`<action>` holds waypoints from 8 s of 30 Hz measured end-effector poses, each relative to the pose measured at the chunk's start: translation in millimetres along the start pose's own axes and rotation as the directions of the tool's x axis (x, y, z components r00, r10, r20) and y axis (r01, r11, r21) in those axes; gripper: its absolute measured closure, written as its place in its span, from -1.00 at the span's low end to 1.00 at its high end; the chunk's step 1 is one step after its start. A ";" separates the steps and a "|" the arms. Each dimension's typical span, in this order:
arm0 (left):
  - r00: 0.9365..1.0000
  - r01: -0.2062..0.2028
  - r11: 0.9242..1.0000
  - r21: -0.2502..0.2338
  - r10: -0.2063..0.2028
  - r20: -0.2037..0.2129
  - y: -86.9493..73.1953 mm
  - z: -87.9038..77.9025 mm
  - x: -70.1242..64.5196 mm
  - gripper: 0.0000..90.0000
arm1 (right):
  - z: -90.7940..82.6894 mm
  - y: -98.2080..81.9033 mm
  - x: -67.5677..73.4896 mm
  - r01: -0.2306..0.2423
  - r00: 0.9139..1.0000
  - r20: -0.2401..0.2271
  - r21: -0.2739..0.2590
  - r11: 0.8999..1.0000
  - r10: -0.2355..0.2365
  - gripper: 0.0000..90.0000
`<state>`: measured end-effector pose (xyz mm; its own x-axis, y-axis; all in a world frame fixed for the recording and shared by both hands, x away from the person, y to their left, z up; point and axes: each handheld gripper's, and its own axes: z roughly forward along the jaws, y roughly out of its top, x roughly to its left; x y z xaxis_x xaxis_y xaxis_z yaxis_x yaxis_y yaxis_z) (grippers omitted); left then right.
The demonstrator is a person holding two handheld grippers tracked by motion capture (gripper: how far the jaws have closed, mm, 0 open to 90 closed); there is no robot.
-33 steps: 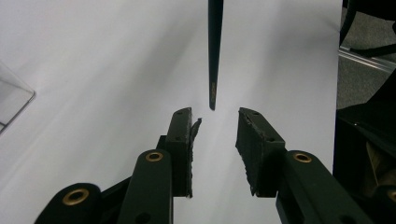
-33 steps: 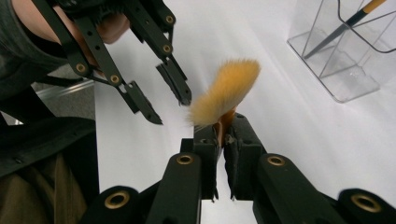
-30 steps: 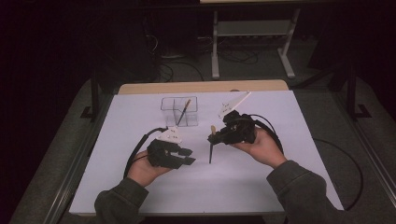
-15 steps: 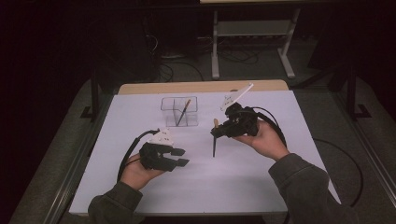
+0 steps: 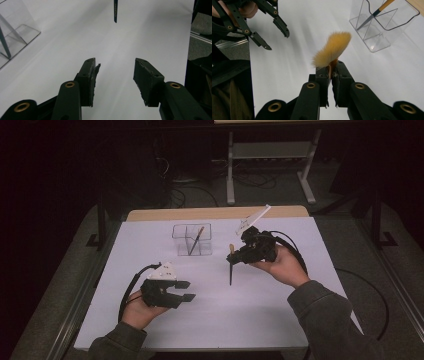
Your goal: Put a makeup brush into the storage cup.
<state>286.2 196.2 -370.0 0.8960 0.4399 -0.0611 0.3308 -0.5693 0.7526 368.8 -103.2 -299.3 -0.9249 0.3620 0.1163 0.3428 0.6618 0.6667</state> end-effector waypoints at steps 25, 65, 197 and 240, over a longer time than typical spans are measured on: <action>0.997 0.043 0.998 -0.047 -0.045 -0.059 -27.9 -17.3 1.1 -0.10 | -1.7 18.3 -13.7 0.005 1.000 0.014 0.013 1.000 -0.005 0.85; 0.994 0.063 0.995 -0.076 -0.069 -0.081 -37.3 -31.2 9.0 -0.20 | 6.6 64.5 -35.3 0.003 0.998 0.069 0.015 1.000 -0.004 0.85; 0.993 0.079 0.993 -0.083 -0.085 -0.076 -43.8 -34.3 14.1 -0.26 | 80.0 103.0 -96.5 -0.105 0.979 0.177 0.033 0.994 0.097 0.84; 0.994 0.074 0.994 -0.075 -0.080 -0.079 -42.7 -32.1 13.7 -0.27 | 74.3 70.4 -102.0 -0.183 0.973 0.143 -0.001 0.983 0.181 0.37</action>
<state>274.9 248.8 -382.0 0.8402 0.5378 -0.0688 0.3733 -0.4817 0.7928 499.5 -44.7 -318.9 -0.8142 0.5662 0.1285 0.5061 0.5836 0.6350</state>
